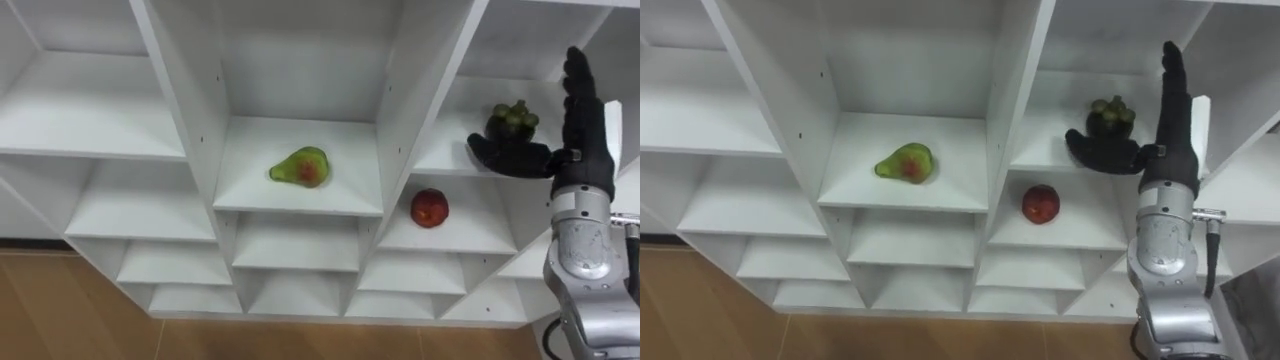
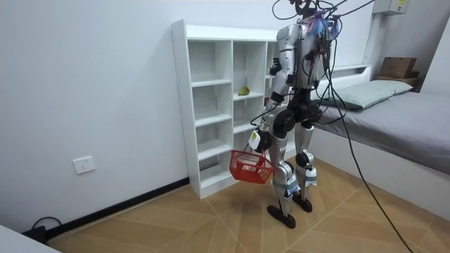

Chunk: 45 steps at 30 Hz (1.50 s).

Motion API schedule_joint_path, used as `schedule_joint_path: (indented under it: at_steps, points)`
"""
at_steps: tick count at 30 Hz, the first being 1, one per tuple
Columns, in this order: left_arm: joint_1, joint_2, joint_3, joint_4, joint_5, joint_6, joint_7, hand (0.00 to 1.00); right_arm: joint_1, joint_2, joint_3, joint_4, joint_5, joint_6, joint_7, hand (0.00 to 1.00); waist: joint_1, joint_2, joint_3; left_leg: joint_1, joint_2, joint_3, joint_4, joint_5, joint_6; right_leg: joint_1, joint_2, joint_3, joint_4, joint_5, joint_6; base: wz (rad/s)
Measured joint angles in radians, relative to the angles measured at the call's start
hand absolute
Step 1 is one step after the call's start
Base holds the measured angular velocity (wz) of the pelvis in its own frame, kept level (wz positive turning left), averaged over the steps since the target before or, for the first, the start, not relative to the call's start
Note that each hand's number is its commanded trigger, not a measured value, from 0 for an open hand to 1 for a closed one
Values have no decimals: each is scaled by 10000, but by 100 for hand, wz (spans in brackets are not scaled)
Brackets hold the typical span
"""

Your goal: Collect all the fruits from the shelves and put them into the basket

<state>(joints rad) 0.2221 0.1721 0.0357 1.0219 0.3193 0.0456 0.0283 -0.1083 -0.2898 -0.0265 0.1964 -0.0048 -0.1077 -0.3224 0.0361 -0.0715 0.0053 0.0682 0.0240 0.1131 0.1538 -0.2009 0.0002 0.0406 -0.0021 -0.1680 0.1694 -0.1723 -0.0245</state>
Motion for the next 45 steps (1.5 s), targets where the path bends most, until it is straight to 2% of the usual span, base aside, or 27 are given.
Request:
schedule_joint_path:
  at_steps: [2, 4, 6, 11, 19, 26, 29, 33, 40, 45]
  points:
    - [1, 0, 0, 0, -1, 0, -2, 100, -6, 0, 0, 161, 0, 0, 5, 0, 1, -19, 18, 41, -1, -8, 0, 0, 0, 44, -2, -8, -1, 0, 0, 0]
    - [17, 0, 6, 0, 1, -1, -2, 100, -72, 0, -3, 428, -11, 25, 151, 0, 11, -56, 87, 86, -3, -14, 0, 0, 0, 98, -5, -9, -20, -2, 0, 0]
    - [34, 0, 9, 0, 2, 0, -3, 100, -125, -1, -4, 485, -12, 25, 204, 0, 13, -77, 93, 58, -8, -18, 3, -1, 0, 85, -7, -6, -51, -6, -2, 0]
    - [56, 22, -2, -30, -6, 122, 1, 100, -236, -1, -2, 746, -13, 28, 208, 0, -13, -122, 41, 23, -12, -65, 72, -1, -1, 120, 2, 1, -170, 9, -5, 1]
    - [-49, 24, -1, -43, -5, 197, 40, 100, -363, -43, 30, 1411, 27, 93, 589, 0, -34, 24, -63, 36, 6, -104, 86, -1, -2, 182, 9, -97, -149, 37, -39, 0]
    - [33, 36, 0, -410, -4, 196, 20, 100, -552, -126, 3, 1879, 1, 132, 949, 0, -73, 22, -46, 99, -11, -224, 114, -3, -2, 367, -98, -279, -137, 38, -36, 7]
    - [147, 37, 0, -601, -21, 205, -44, 100, -576, -290, -40, 1964, 20, 233, 1311, 0, -74, -4, -40, 122, -28, -258, 120, -4, 0, 446, -104, -287, -166, 27, -22, 6]
    - [146, 34, 8, -598, -3, 223, -239, 100, -580, -314, -303, 1983, -2, 242, 1899, 0, -35, -18, -45, 127, -33, -319, 135, -2, 0, 458, -102, -281, -174, 27, -23, 0]
    - [122, 113, 24, -583, -10, 222, -248, 100, -683, -338, -394, 2338, -24, 223, 2529, 0, -34, -195, -14, 214, -30, -318, 139, -2, 0, 469, -95, -252, -181, 28, -24, 0]
    - [136, 155, 22, -581, -9, 227, -249, 100, -835, -356, -465, 2607, -99, 227, 2799, 0, -35, -237, -25, 219, -32, -318, 136, -3, 0, 479, -97, -252, -171, 28, -23, 0]
